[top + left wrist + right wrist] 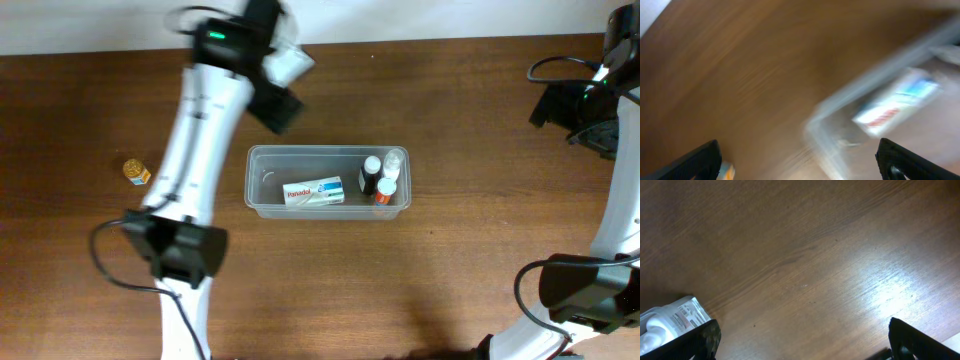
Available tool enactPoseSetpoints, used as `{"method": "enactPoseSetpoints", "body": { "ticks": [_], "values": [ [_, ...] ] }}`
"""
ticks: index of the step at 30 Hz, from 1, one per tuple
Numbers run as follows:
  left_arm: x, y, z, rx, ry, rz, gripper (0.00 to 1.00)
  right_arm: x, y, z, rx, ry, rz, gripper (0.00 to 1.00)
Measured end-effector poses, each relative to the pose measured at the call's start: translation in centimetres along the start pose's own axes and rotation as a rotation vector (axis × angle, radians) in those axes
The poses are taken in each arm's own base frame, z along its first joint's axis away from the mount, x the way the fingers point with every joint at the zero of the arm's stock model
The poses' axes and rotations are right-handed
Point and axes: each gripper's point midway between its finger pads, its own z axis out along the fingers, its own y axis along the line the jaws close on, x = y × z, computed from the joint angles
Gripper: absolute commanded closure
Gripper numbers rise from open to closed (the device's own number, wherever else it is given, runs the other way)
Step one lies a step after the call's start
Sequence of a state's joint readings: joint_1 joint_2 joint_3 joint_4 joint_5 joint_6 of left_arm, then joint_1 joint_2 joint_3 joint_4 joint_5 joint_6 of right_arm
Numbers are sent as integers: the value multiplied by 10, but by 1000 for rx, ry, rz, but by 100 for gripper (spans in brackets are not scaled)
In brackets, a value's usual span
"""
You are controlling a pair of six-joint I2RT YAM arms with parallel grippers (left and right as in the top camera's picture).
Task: Pack container
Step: 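Move the left gripper back left over the gold-capped jar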
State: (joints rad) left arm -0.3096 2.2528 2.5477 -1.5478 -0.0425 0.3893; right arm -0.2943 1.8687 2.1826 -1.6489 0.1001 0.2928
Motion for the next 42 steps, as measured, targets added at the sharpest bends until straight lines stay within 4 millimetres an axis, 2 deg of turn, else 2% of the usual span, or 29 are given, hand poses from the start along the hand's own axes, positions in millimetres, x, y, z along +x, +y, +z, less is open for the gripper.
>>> {"method": "enactPoseSetpoints", "body": {
  "ticks": [6,10,12,15,22,28,31,38,42],
  "values": [
    [68,132,-4,-156,19,-473,1,0,0,0,0,0,0,2],
    [97,169,-7,-162,2,-626,1,0,0,0,0,0,0,2],
    [103,180,-7,-170,-15,-673,1,0,0,0,0,0,-1,2],
    [117,188,2,-161,5,-732,1,0,0,0,0,0,0,2],
    [159,194,40,-117,115,-858,1,0,0,0,0,0,0,2],
    [188,200,73,-71,192,-936,1,0,0,0,0,0,-1,2],
    [200,196,92,-39,251,-952,1,0,0,0,0,0,0,2],
    [225,170,150,58,421,-958,1,0,0,0,0,0,0,2],
    [236,161,172,89,480,-958,1,0,0,0,0,0,0,2]
  ]
}}
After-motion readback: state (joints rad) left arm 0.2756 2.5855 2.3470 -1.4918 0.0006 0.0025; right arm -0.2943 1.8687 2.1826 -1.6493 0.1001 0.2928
